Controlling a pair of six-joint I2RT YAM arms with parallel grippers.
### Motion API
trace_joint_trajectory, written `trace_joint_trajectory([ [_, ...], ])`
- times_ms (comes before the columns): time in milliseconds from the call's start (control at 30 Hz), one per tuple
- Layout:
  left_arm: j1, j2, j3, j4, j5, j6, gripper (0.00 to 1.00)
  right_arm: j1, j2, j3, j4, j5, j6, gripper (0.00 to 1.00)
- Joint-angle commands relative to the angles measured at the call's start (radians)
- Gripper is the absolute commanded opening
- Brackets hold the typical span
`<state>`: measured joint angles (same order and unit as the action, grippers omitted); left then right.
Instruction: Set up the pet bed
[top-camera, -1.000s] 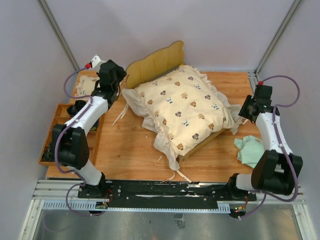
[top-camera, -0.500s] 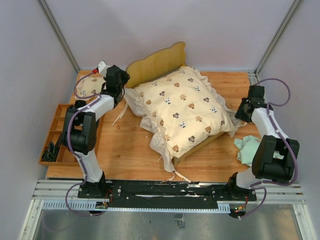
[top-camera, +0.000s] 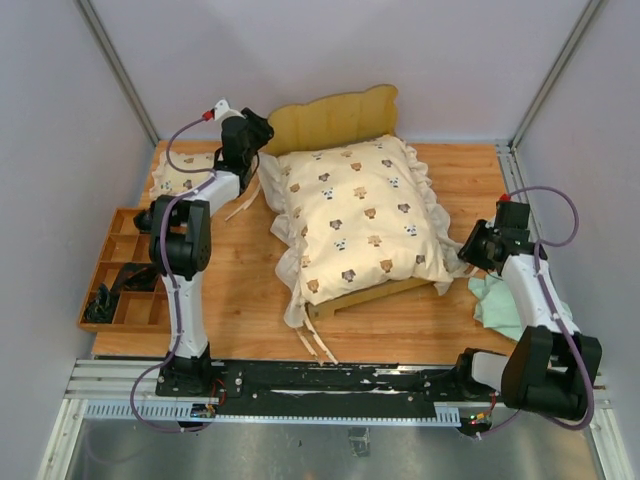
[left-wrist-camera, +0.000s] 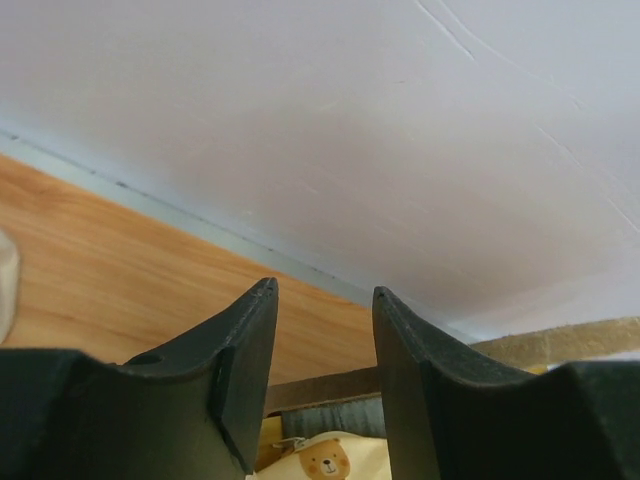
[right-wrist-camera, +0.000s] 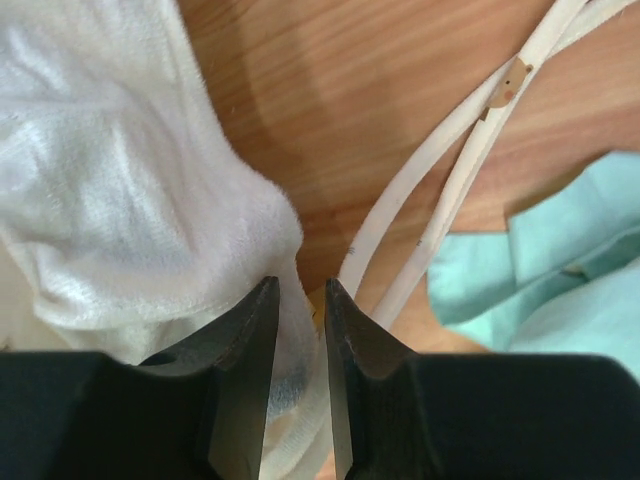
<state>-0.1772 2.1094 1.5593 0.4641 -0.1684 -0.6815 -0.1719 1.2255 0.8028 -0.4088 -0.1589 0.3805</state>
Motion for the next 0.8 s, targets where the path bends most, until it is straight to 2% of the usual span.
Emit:
trace_joint_trajectory([
  [0,-0.017,0.018,0.069,0.095,0.14,0.059,0.49,0.029,-0.117,-0.066,-0.094,-0.094,0.039,0.27],
  [133,-0.002,-0.011,0.027,0.094,0.162,0.068,0.52,0.029,-0.181,-0.101,-0.124,-0.087,0.02,0.27],
  [233,0.007,-0.091,-0.077,0.093,0.136,0.042,0.55,0.038,-0.218,-0.118,-0.11,-0.125,-0.01,0.27],
  [300,0.007,-0.15,-0.126,0.069,0.146,0.078,0.59,0.056,-0.234,-0.133,-0.09,-0.131,-0.028,0.28],
  [500,0.006,-0.328,-0.143,-0.243,0.095,0.161,0.62,0.1,-0.251,-0.142,-0.112,-0.165,-0.05,0.27],
  [600,0.005,-0.388,-0.135,-0.401,0.059,0.139,0.63,0.187,-0.264,-0.171,-0.094,-0.146,-0.017,0.26],
  [767,-0.008,-0.472,-0.159,-0.588,0.148,0.11,0.62,0.359,-0.304,-0.209,-0.086,-0.121,0.055,0.26],
])
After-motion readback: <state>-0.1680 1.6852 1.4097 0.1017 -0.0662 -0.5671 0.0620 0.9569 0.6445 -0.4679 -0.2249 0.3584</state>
